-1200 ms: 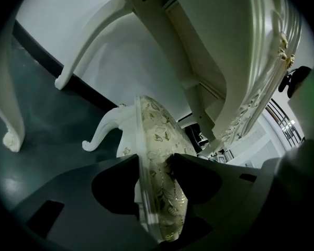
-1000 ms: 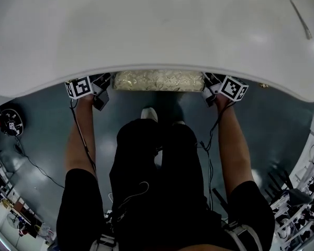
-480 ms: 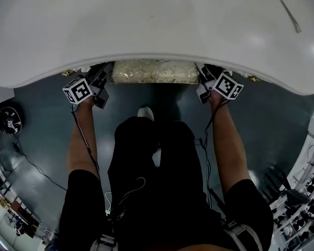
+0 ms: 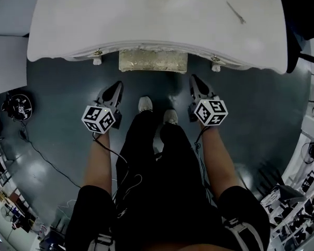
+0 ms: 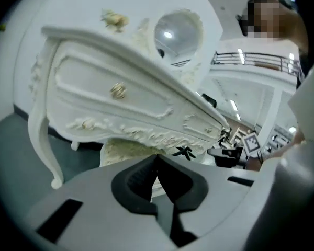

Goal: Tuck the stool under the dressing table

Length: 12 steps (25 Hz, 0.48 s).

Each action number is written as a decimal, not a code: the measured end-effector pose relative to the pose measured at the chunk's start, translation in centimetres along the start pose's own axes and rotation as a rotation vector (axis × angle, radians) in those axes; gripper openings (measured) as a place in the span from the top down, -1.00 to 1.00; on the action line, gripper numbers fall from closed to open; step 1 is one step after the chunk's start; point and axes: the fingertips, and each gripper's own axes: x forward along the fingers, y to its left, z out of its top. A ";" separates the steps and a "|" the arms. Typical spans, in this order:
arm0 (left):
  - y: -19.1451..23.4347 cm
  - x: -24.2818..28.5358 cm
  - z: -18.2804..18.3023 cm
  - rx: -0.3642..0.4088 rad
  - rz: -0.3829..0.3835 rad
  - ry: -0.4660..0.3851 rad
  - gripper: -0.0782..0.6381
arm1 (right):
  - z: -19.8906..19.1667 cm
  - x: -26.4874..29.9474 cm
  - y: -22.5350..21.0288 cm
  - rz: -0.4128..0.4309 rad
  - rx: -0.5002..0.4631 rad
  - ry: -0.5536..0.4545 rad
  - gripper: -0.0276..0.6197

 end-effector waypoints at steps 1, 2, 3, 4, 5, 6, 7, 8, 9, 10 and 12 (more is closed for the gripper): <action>-2.8 -0.6 1.9 0.055 0.006 -0.012 0.73 | 2.1 -1.5 1.3 0.005 -0.041 -0.024 0.86; -5.3 -1.2 3.9 0.094 0.005 -0.033 0.73 | 4.3 -2.8 2.7 0.006 -0.082 -0.051 0.86; -7.6 -1.7 6.1 0.115 -0.001 -0.060 0.73 | 6.6 -4.0 4.1 0.005 -0.122 -0.079 0.86; -9.8 -2.3 8.3 0.129 -0.010 -0.089 0.73 | 8.8 -5.1 5.5 0.003 -0.159 -0.107 0.86; -11.8 -3.0 10.5 0.147 -0.019 -0.117 0.73 | 11.2 -6.4 6.9 0.001 -0.191 -0.138 0.86; -13.8 -3.7 12.9 0.171 -0.026 -0.144 0.73 | 13.6 -7.7 8.4 0.000 -0.219 -0.170 0.87; -15.8 -4.6 15.3 0.201 -0.030 -0.170 0.73 | 16.0 -9.1 9.9 -0.002 -0.243 -0.203 0.87; -17.7 -5.5 17.7 0.232 -0.034 -0.196 0.73 | 18.5 -10.5 11.3 -0.005 -0.266 -0.236 0.87; -19.6 -6.5 20.1 0.261 -0.036 -0.221 0.73 | 21.0 -11.9 12.7 -0.009 -0.285 -0.269 0.87; -21.3 -7.5 22.4 0.288 -0.036 -0.242 0.73 | 23.4 -13.4 14.1 -0.014 -0.299 -0.301 0.87; -24.3 -9.5 26.5 0.321 -0.020 -0.275 0.73 | 28.0 -16.2 16.6 -0.020 -0.313 -0.363 0.87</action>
